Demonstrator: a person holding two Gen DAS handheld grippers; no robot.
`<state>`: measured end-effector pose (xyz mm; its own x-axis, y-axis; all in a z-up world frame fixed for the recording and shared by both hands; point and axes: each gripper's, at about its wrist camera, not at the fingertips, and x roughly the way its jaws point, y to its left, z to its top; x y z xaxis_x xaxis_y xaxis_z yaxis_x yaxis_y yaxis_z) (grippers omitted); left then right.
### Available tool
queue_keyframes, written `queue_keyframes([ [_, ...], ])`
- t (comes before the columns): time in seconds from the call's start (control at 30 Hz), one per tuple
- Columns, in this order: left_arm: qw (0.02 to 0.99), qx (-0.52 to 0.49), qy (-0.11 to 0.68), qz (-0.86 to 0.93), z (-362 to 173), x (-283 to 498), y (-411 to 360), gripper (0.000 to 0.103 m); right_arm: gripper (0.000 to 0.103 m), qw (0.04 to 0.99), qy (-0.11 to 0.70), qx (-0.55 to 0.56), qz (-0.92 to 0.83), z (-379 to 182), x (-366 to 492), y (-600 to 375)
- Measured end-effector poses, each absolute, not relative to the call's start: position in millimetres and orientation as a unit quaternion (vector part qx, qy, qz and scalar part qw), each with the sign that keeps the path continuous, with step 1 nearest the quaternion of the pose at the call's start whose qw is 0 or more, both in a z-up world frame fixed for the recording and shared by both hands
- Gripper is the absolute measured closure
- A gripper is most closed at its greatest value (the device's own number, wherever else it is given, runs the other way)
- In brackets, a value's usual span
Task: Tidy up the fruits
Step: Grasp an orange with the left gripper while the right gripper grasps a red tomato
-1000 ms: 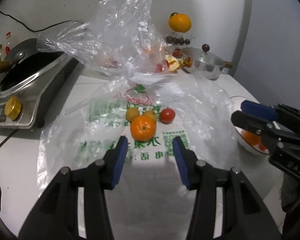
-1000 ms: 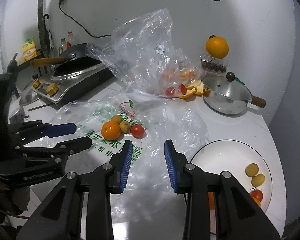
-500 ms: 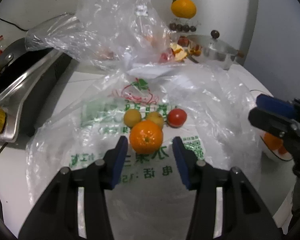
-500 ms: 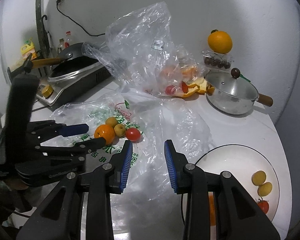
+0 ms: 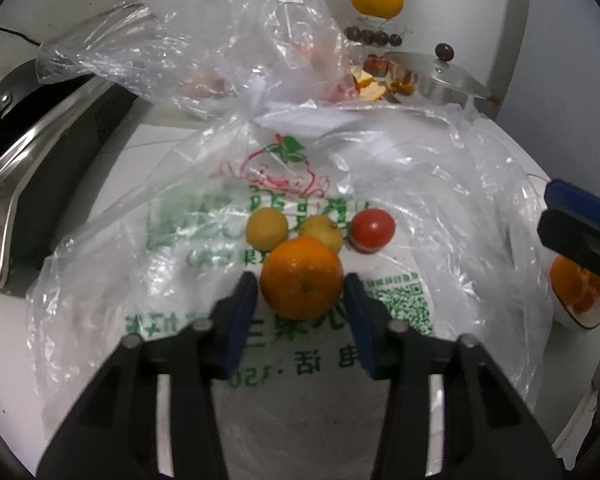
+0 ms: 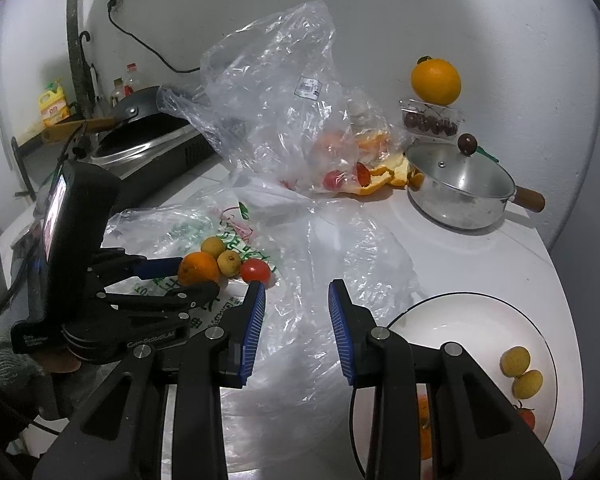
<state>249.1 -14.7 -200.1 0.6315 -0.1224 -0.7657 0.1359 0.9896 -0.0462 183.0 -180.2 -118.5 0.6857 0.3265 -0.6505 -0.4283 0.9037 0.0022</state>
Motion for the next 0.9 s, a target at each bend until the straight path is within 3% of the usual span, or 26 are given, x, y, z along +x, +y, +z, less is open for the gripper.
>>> queue_keyframes([
  [0.9, 0.929, -0.041, 0.354, -0.099, -159, 196, 32, 0.062, 0.068, 0.886, 0.394, -0.077, 0.231, -143, 226, -120],
])
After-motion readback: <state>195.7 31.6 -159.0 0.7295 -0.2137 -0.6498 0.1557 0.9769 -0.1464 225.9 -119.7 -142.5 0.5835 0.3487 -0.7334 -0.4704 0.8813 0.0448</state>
